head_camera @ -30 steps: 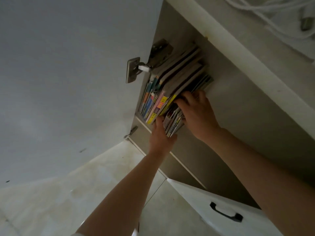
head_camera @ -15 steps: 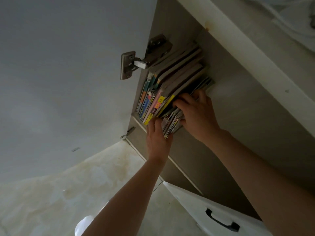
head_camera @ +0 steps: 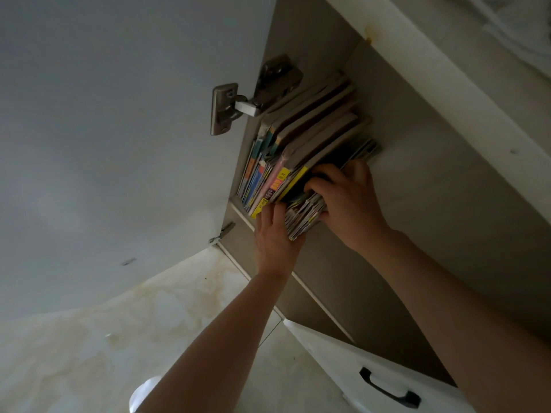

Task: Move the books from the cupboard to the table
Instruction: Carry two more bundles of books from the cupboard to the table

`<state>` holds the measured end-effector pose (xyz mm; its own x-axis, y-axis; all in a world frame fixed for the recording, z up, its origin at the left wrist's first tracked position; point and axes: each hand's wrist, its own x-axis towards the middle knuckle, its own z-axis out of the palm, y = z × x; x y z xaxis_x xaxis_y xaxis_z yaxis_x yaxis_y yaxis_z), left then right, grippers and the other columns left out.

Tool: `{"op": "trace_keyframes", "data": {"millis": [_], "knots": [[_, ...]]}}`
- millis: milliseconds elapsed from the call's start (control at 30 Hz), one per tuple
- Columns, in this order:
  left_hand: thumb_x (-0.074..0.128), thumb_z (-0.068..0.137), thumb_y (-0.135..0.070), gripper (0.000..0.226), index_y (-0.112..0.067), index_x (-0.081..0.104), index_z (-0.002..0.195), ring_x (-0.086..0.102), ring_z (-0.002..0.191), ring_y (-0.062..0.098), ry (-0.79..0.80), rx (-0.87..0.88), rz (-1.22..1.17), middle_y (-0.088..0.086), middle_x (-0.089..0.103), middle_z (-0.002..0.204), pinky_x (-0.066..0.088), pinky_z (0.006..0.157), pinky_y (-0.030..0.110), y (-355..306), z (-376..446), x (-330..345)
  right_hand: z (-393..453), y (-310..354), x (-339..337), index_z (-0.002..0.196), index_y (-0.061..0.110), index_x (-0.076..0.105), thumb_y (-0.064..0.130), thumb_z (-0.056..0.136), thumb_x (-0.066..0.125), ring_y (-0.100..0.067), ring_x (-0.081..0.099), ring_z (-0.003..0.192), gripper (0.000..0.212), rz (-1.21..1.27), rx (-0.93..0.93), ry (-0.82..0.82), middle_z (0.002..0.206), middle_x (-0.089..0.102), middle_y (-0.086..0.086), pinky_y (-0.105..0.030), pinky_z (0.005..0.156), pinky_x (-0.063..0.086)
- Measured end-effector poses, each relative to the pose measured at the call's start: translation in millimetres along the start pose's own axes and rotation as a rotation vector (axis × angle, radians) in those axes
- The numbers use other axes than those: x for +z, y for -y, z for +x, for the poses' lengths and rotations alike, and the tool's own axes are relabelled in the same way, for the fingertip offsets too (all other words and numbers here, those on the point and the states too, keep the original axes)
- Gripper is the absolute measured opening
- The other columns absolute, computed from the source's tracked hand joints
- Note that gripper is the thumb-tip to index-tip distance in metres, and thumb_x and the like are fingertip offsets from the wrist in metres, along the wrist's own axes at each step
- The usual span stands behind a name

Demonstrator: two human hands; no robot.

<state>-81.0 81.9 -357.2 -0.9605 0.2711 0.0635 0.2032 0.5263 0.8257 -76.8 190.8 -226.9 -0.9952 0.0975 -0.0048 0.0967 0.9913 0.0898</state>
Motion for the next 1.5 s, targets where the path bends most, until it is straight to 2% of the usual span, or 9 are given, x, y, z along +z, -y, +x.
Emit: {"op": "trace_keyframes", "data": {"millis": [200,300,400,533,733,833,1167,1367,1500], "knots": [[0.083,0.069,-0.024,0.069,-0.021,0.037,0.121,0.053,0.118,0.029,-0.003,0.022,-0.042,0.009,0.056,0.128,0.053,0.092,0.041,-4,-6,3,-6,-8,-2,0.098,0.022,0.063,0.021,0.061,0.083,-0.041,0.025,0.135,0.043,0.022,-0.032,0.063,0.142,0.048,0.000,-0.062,0.104,0.032],[0.079,0.073,-0.023,0.062,-0.021,0.037,0.118,0.061,0.107,0.026,0.018,-0.097,-0.170,0.007,0.061,0.120,0.055,0.077,0.033,-16,-10,5,-5,-13,-6,0.098,0.022,0.063,0.020,0.062,0.083,-0.043,0.015,0.141,0.041,0.031,-0.061,0.133,0.148,0.043,-0.001,-0.067,0.107,0.026],[0.080,0.074,-0.032,0.064,-0.015,0.044,0.123,0.059,0.105,0.020,0.017,-0.135,-0.221,0.005,0.058,0.121,0.046,0.074,0.025,-27,-6,10,-3,-17,-11,0.099,0.022,0.065,0.021,0.064,0.082,-0.044,0.008,0.143,0.039,0.030,-0.082,0.172,0.151,0.039,0.001,-0.066,0.110,0.022],[0.080,0.073,-0.034,0.057,-0.016,0.056,0.121,0.060,0.099,0.020,0.026,-0.094,-0.160,0.004,0.061,0.116,0.054,0.077,0.036,-28,2,7,1,-17,-16,0.110,0.026,0.068,0.026,0.070,0.079,-0.043,-0.004,0.145,0.042,0.002,-0.097,0.207,0.155,0.032,0.003,-0.063,0.115,0.006],[0.080,0.073,-0.036,0.056,-0.020,0.058,0.122,0.065,0.093,0.018,0.068,-0.052,-0.128,-0.002,0.064,0.113,0.055,0.076,0.037,-17,-21,-21,-11,-1,-23,0.119,0.036,0.062,0.037,0.074,0.074,-0.040,-0.022,0.142,0.047,0.026,-0.080,0.278,0.162,-0.001,-0.003,-0.058,0.115,-0.005],[0.082,0.070,-0.036,0.057,-0.021,0.060,0.120,0.064,0.088,0.011,0.077,-0.062,-0.104,-0.005,0.066,0.108,0.050,0.072,0.025,-5,-35,-39,-20,13,-22,0.123,0.040,0.058,0.039,0.073,0.075,-0.038,-0.025,0.142,0.053,0.093,-0.098,0.294,0.161,-0.012,-0.002,-0.058,0.116,-0.003],[0.079,0.069,-0.040,0.054,-0.027,0.054,0.116,0.061,0.087,0.009,0.090,-0.194,-0.214,-0.004,0.065,0.105,0.060,0.073,0.038,21,-40,-56,-45,8,-1,0.151,0.030,0.008,0.012,0.077,0.075,-0.028,0.000,0.147,0.101,0.387,0.194,0.085,0.161,0.006,0.001,-0.051,0.118,0.018],[0.083,0.069,-0.038,0.057,-0.032,0.055,0.117,0.058,0.085,-0.009,0.216,-0.090,-0.247,-0.006,0.067,0.109,0.047,0.071,0.010,40,-31,-66,-41,-12,23,0.151,0.022,-0.003,0.000,0.066,0.082,-0.019,0.026,0.142,0.122,0.937,0.507,0.055,0.155,0.024,-0.007,-0.037,0.114,0.031],[0.077,0.064,-0.050,0.056,-0.043,0.053,0.114,0.064,0.098,0.002,0.310,-0.045,-0.327,-0.007,0.068,0.111,0.058,0.081,0.031,53,-25,-75,-45,-19,41,0.147,0.026,0.014,-0.005,0.065,0.081,-0.011,0.040,0.129,0.110,1.198,0.570,0.176,0.142,0.039,0.001,-0.016,0.096,0.044]]}}
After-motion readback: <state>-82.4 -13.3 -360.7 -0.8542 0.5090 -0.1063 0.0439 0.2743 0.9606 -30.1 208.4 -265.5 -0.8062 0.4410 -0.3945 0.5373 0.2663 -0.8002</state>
